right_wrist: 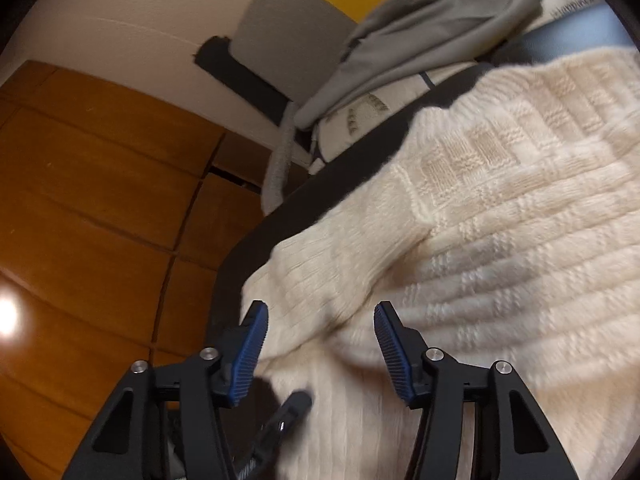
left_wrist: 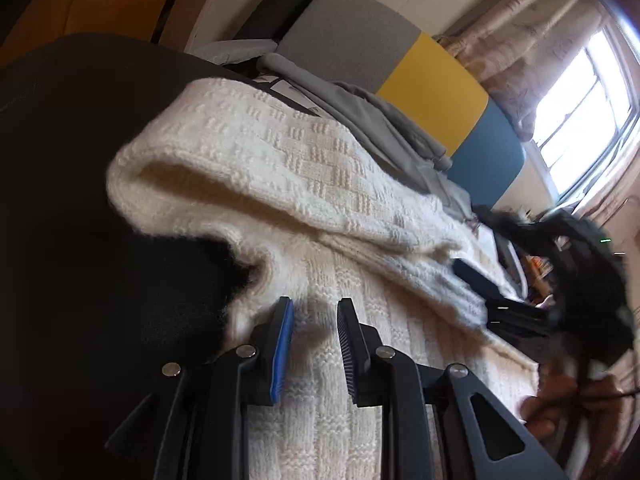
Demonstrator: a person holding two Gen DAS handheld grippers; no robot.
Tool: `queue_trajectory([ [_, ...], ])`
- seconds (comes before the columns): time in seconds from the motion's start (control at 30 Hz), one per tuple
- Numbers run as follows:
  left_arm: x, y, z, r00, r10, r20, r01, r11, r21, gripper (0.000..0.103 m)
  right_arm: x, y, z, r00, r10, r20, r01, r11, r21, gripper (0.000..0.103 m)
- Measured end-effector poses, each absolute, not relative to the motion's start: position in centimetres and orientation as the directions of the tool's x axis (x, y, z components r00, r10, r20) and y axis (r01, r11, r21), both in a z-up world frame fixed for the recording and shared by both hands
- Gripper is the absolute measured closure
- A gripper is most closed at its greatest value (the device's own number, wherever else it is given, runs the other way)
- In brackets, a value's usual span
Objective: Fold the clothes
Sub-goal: 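Grasp the sweater hem with the right gripper, then lift the hem and fold it up over the body with the right gripper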
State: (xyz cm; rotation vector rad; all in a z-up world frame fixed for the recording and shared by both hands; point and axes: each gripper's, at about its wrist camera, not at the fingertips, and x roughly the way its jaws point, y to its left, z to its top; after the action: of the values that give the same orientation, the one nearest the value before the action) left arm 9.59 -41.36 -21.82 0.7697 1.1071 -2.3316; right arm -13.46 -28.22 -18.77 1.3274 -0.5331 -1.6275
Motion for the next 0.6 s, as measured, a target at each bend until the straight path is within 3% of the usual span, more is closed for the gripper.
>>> queue_trajectory([
  [0.33, 10.4, -41.9, -22.8, -0.795, -0.123, -0.594, 0.556, -0.539, -0.633, 0.081, -14.9, -31.2, -20.6, -0.054, -0.846, -0.530, 0.291, -0.521, 0.802, 0.052],
  [0.4, 10.5, -42.0, -22.9, -0.800, -0.120, -0.588, 0.551, -0.534, -0.642, 0.081, -15.1, -31.9, -20.7, -0.064, -0.825, -0.562, 0.291, -0.554, 0.780, 0.064],
  [0.43, 10.6, -42.0, -22.9, -0.802, -0.118, -0.585, 0.549, -0.531, -0.646, 0.081, -15.1, -32.4, -20.8, -0.066, -0.803, -0.592, 0.298, -0.582, 0.756, 0.083],
  [0.47, 10.6, -42.0, -22.9, -0.804, -0.116, -0.583, 0.547, -0.528, -0.649, 0.081, -15.1, -32.7, -20.7, -0.067, -0.790, -0.610, 0.310, -0.597, 0.740, 0.095],
  [0.6, 10.9, -42.7, -22.4, -0.814, -0.112, -0.570, 0.540, -0.508, -0.671, 0.081, -14.4, -34.1, -19.0, -0.070, -0.760, -0.646, 0.414, -0.611, 0.675, 0.095],
])
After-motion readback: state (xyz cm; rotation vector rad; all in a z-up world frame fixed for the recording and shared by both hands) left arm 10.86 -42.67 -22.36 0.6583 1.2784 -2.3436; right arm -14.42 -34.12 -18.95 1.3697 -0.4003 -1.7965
